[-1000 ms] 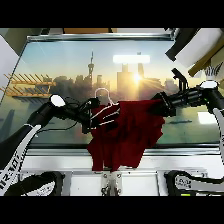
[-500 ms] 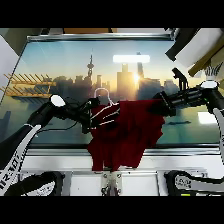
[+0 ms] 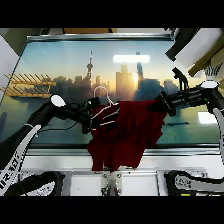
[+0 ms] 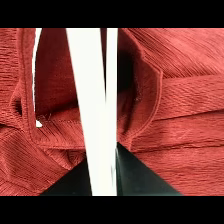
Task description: Fold the clothes and pants, and hang the long-sleeved shirts on hangers.
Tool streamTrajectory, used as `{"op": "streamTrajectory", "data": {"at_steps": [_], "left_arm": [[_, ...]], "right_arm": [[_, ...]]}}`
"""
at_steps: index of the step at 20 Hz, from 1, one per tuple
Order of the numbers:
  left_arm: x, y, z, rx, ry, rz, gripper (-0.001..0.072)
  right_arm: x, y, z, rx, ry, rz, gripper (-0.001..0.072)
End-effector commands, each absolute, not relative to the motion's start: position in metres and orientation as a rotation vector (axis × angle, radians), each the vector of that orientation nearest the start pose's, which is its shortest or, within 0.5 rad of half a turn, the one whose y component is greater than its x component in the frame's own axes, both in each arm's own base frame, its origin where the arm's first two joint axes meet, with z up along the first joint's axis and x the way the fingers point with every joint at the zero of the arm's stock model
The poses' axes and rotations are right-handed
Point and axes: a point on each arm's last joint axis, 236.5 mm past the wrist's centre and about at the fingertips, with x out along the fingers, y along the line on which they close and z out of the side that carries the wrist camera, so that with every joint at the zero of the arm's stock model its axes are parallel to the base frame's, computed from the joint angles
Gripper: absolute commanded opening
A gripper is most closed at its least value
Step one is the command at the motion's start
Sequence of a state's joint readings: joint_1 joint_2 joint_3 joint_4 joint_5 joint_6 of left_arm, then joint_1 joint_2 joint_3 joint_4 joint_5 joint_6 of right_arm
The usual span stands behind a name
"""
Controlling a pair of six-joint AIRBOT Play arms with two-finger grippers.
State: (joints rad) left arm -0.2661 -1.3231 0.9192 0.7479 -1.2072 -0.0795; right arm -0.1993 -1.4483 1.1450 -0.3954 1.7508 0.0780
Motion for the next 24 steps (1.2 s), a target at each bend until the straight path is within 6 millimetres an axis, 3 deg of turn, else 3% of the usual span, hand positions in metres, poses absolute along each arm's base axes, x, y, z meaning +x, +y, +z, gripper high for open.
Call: {"op": "streamTrajectory", "data": {"at_steps": [1,3,4,5,13,15,17,20,24], "left_arm": [[0.27,-0.241,-0.018,0.483,0.807,-1.487,0.0022],[0.27,-0.241,-0.018,0.483,0.808,-1.487,0.0053],[0.271,-0.241,-0.018,0.48,0.81,-1.485,0.032],[0.272,-0.241,-0.018,0.46,0.828,-1.467,0.0467],[0.277,-0.235,-0.02,0.294,0.991,-1.317,0.0464],[0.279,-0.236,-0.013,0.259,1.002,-1.28,0.0465],[0.28,-0.235,0.003,0.265,0.962,-1.259,0.0465],[0.288,-0.228,0.033,0.228,0.924,-1.148,0.0465],[0.311,-0.181,0.084,0.068,0.865,-0.888,0.0465]], "right_arm": [[0.318,0.155,0.101,0.092,0.614,1.55,0.0023],[0.322,0.155,0.099,0.088,0.612,1.533,0.0022],[0.323,0.154,0.099,0.086,0.611,1.528,0.0021],[0.323,0.154,0.099,0.086,0.611,1.528,0.0021],[0.323,0.154,0.099,0.102,0.627,1.521,0.0018],[0.323,0.155,0.099,0.119,0.643,1.514,0.0018],[0.325,0.156,0.103,0.138,0.631,1.512,0.0017],[0.333,0.162,0.125,0.2,0.54,1.513,0.0016],[0.344,0.166,0.162,0.297,0.389,1.504,0.0016]]}}
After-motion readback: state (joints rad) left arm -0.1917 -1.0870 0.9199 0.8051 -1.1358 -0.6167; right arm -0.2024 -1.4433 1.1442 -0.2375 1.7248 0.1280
